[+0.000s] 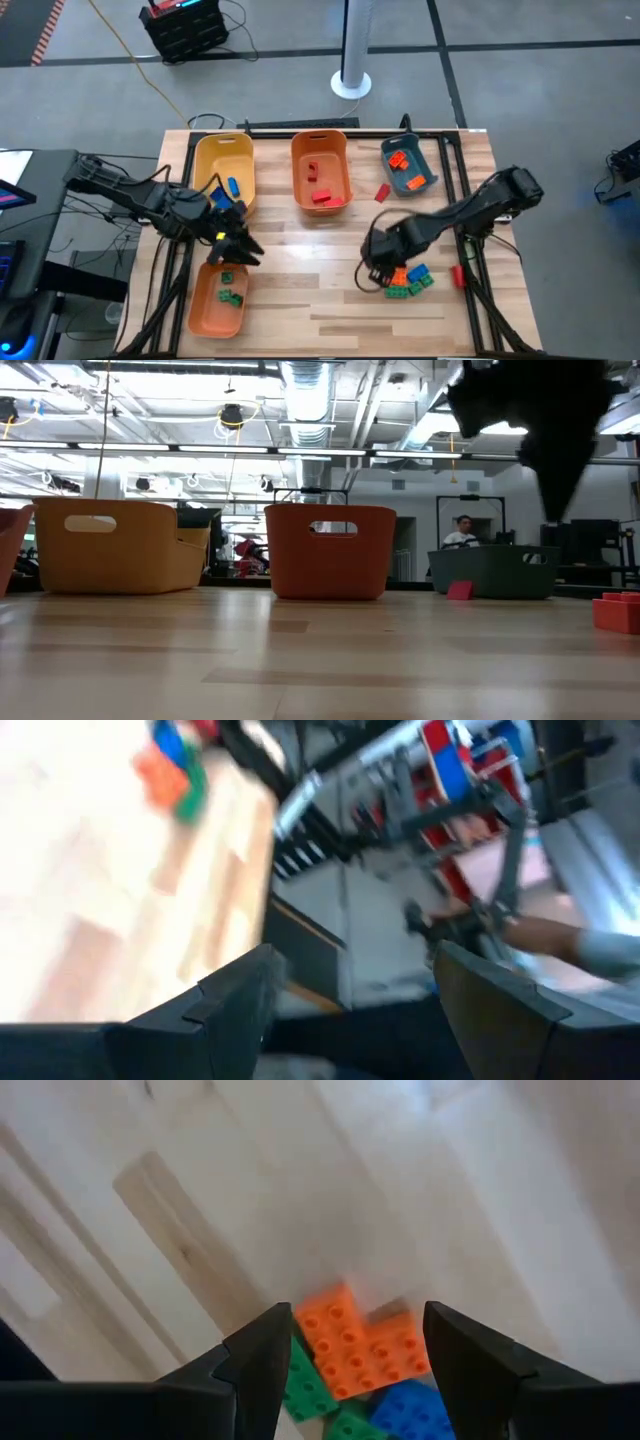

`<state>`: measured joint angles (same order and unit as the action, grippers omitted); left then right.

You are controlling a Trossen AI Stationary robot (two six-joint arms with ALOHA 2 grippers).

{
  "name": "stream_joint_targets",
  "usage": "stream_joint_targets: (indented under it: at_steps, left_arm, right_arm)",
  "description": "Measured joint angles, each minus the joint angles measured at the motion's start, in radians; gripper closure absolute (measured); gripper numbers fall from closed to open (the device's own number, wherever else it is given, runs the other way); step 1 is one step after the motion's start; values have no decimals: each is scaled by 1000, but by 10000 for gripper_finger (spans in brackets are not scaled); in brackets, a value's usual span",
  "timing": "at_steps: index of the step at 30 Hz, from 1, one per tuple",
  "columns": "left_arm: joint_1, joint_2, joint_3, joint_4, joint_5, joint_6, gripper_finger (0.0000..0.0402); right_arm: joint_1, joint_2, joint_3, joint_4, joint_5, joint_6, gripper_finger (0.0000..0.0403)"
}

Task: Sort blocks
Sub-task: Put the orange game piece into the blue bin

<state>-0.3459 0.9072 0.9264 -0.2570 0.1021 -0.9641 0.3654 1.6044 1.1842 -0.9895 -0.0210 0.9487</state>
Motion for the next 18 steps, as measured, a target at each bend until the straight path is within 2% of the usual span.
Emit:
stream_joint_targets:
  at_steps: [3, 10, 15, 18]
  left_arm:
    - [0, 0, 17, -5, -77, 87, 134]
    - [4, 0, 29, -30, -83, 251, 134]
    - [17, 0, 29, -98, -86, 241, 134]
    - [16, 0, 29, -143, -76, 237, 134]
  right_arm:
    - [36, 46, 0, 0, 1, 11, 164]
    - [31, 117, 0, 2, -51, -26, 162]
    - [25, 153, 3, 27, -127, -56, 162]
    - [30, 152, 6, 37, -128, -59, 162]
